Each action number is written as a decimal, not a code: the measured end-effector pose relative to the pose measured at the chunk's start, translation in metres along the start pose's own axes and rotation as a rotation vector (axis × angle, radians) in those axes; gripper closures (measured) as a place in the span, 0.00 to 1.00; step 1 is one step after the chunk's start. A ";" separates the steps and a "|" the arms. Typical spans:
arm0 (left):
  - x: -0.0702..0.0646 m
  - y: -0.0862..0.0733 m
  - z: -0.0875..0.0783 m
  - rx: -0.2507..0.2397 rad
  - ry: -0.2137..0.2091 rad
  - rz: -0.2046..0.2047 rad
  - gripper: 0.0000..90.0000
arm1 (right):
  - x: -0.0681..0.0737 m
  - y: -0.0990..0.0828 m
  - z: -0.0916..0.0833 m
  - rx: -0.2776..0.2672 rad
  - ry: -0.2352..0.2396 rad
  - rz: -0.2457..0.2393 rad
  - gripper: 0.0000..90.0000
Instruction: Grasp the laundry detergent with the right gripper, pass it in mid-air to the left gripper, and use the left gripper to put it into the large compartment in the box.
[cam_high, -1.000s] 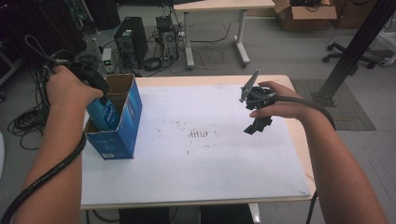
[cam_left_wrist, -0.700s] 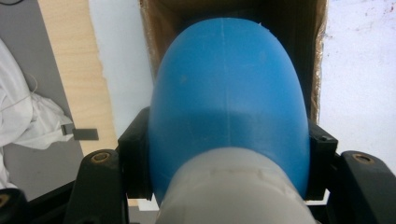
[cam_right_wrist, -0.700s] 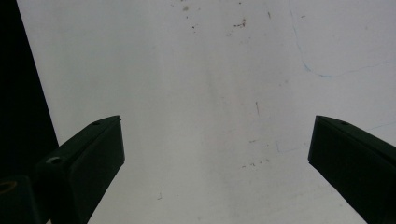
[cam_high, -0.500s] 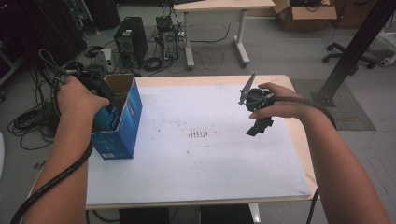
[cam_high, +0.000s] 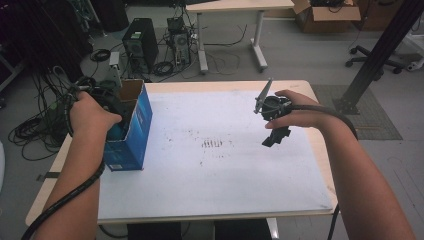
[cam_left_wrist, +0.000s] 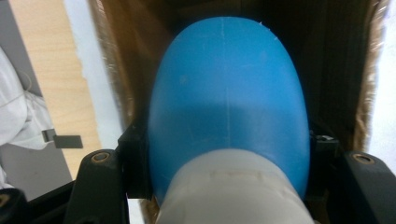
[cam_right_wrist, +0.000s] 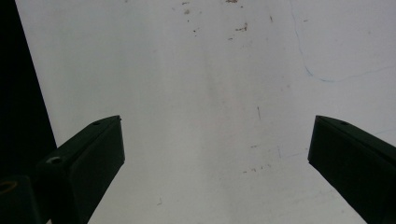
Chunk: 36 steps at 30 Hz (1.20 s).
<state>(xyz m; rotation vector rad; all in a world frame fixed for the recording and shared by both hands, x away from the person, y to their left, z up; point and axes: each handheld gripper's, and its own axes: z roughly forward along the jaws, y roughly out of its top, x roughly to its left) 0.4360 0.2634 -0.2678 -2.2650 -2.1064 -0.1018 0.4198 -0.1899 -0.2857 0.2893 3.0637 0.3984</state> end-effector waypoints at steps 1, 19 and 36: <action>0.000 0.000 0.002 0.002 -0.002 0.000 0.42 | 0.000 0.000 0.000 0.001 0.001 0.001 0.04; -0.003 0.002 0.014 0.017 -0.002 0.003 0.42 | 0.000 0.000 0.002 -0.022 0.000 0.001 0.04; -0.001 0.002 0.015 0.026 -0.005 0.002 0.40 | -0.001 -0.007 0.003 -0.046 -0.015 0.023 0.04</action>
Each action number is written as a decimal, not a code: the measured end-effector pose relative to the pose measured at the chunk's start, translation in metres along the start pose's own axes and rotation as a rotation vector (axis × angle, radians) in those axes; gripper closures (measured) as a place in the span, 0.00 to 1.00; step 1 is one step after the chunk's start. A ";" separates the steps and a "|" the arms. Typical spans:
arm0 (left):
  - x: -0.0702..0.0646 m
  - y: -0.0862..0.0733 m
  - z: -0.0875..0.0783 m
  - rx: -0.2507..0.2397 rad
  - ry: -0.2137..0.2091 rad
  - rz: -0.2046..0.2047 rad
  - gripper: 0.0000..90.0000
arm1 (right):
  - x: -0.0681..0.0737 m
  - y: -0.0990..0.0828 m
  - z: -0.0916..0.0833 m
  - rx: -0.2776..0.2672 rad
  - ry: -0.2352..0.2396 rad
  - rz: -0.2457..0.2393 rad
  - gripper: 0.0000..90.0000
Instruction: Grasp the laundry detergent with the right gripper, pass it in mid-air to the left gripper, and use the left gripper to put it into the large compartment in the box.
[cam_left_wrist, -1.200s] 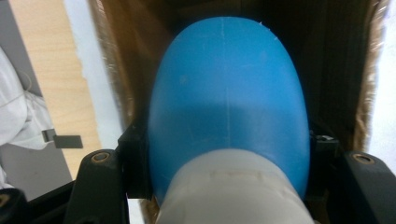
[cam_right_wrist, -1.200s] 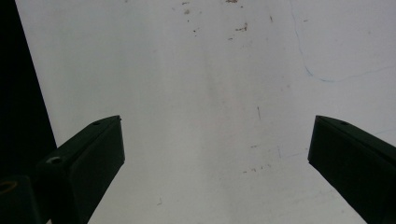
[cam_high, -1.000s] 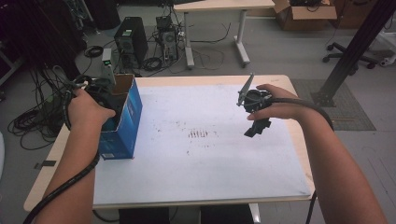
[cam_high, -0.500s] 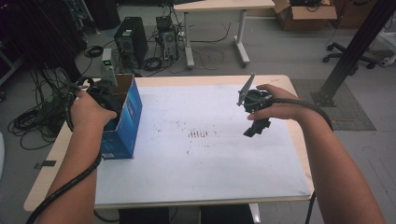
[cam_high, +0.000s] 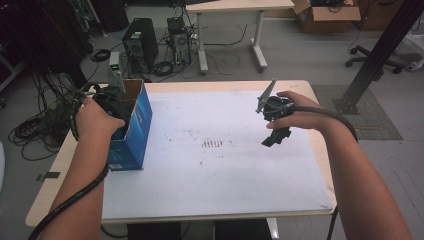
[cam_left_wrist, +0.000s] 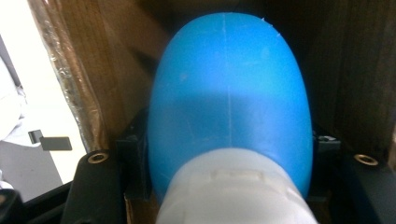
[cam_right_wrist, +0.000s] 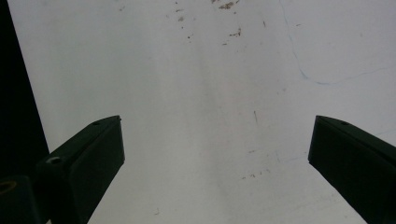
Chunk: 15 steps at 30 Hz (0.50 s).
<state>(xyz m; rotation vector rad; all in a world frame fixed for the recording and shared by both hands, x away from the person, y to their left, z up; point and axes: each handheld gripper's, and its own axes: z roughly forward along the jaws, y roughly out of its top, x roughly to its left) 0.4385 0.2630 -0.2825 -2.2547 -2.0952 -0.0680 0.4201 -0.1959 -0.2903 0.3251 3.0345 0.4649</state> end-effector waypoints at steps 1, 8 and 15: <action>0.000 0.000 0.000 -0.002 -0.003 -0.001 0.40 | 0.000 0.000 0.000 0.000 0.002 0.002 0.04; -0.001 0.000 -0.003 -0.011 -0.003 0.003 0.37 | -0.001 0.000 0.004 0.000 0.003 0.003 0.04; -0.001 0.000 -0.007 -0.015 -0.005 0.001 0.36 | -0.002 0.001 0.005 0.000 0.007 0.002 0.04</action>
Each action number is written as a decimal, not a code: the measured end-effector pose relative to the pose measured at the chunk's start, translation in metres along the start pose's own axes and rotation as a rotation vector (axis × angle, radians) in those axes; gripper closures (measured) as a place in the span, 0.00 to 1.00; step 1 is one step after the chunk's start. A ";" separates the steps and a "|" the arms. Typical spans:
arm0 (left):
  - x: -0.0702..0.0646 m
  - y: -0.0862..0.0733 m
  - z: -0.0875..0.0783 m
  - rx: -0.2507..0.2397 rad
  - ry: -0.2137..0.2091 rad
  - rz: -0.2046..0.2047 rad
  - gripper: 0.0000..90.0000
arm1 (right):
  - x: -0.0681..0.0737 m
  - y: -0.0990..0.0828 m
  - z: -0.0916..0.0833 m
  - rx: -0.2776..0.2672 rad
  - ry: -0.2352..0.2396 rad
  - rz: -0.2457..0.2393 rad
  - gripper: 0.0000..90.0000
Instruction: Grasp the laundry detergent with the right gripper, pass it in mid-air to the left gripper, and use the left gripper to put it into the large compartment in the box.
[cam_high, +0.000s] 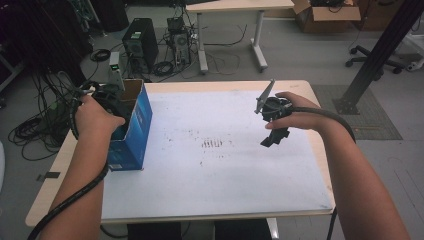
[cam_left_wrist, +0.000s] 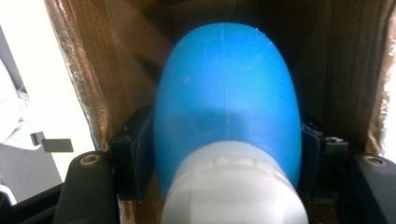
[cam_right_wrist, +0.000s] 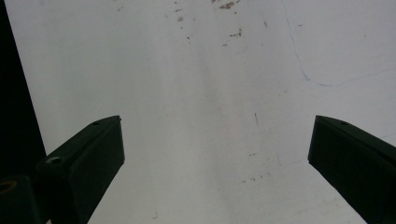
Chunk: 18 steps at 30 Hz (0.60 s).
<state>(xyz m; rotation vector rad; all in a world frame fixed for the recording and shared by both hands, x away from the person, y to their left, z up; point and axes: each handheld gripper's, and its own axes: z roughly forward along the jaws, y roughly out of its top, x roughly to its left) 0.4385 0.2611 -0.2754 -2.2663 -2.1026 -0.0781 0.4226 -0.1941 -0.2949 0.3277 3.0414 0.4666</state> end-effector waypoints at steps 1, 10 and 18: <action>0.000 0.000 0.000 0.001 -0.004 -0.001 0.35 | 0.000 0.000 0.000 0.001 -0.001 -0.002 0.04; -0.001 -0.001 -0.006 0.001 0.005 -0.010 0.34 | -0.001 0.000 0.003 0.001 -0.003 -0.004 0.04; -0.003 -0.005 -0.019 -0.025 0.034 0.003 0.33 | -0.001 0.001 0.001 -0.007 -0.004 -0.008 0.04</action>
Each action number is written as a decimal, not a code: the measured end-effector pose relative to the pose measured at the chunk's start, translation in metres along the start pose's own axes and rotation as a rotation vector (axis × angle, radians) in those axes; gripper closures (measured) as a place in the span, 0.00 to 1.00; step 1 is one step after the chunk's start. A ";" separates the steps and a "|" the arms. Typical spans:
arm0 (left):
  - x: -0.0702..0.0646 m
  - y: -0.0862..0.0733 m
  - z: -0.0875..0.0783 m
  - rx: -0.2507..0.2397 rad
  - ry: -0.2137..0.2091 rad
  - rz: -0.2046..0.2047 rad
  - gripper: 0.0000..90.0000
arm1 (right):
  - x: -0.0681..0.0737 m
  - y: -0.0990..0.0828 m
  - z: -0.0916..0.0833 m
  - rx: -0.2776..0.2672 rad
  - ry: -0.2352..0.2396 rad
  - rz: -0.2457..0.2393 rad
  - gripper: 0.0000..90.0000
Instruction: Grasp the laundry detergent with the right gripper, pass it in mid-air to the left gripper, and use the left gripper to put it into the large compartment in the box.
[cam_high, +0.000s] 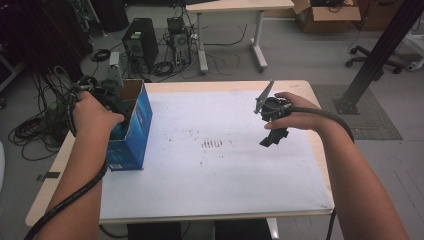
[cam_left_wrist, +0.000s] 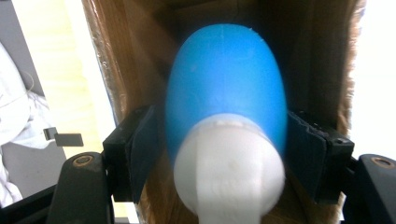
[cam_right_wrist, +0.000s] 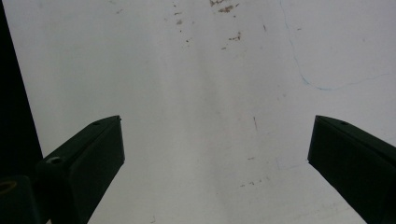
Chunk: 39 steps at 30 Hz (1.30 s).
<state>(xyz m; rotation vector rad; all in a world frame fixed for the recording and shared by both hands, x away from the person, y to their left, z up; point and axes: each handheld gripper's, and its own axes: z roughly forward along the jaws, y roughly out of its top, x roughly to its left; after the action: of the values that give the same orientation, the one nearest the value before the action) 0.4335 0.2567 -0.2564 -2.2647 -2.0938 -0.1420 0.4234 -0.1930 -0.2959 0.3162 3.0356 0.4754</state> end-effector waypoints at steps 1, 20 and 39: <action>0.000 0.000 -0.002 -0.002 0.004 0.002 0.33 | 0.000 0.000 0.000 -0.001 0.000 0.001 0.04; 0.000 -0.011 -0.030 -0.041 0.000 0.002 0.19 | 0.004 -0.002 -0.005 -0.011 -0.006 -0.002 0.04; -0.025 -0.026 -0.067 -0.094 -0.001 0.174 0.04 | 0.015 0.002 -0.010 -0.020 -0.022 -0.032 0.04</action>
<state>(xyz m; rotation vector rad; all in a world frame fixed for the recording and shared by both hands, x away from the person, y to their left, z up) 0.4036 0.2274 -0.1931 -2.4875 -1.9169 -0.2354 0.4082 -0.1908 -0.2855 0.2693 3.0081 0.4958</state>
